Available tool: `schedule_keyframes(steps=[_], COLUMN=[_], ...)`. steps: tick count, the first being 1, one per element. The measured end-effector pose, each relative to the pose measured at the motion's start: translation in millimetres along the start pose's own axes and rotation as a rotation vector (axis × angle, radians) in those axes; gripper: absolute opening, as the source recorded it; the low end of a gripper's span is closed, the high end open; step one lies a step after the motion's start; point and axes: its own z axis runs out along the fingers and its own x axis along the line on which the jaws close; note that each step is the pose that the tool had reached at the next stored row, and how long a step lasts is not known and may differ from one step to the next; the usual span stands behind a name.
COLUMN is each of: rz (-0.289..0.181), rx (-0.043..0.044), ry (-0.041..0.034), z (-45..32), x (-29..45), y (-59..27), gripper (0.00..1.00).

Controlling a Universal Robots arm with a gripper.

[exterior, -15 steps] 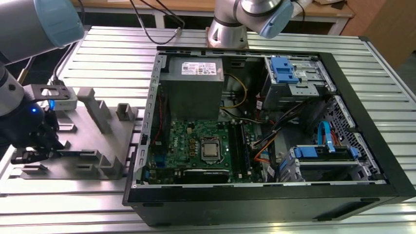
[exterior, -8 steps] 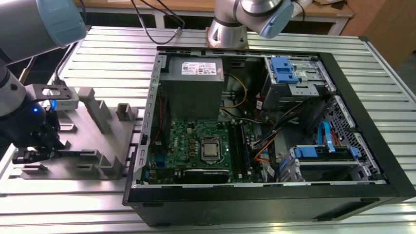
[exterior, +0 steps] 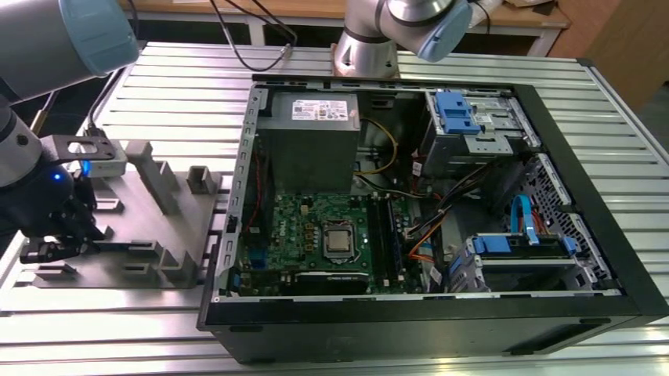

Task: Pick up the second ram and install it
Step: 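Pick up the second ram and move it above second insertion slot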

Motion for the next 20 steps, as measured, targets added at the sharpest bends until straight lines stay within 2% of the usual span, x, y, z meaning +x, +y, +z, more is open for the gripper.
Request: schedule_keyframes(steps=[3,4,7,20], rz=[0.000,0.000,0.016,0.022], rx=[-0.0001,0.0000,0.0003,0.0005], ry=[0.0000,0.0000,-0.0002,-0.0002], z=[0.0,0.0,0.1,0.1], x=[0.0,0.0,0.0,0.0], y=[0.0,0.0,-0.1,-0.1], gripper=[0.23,0.16,0.16,0.16])
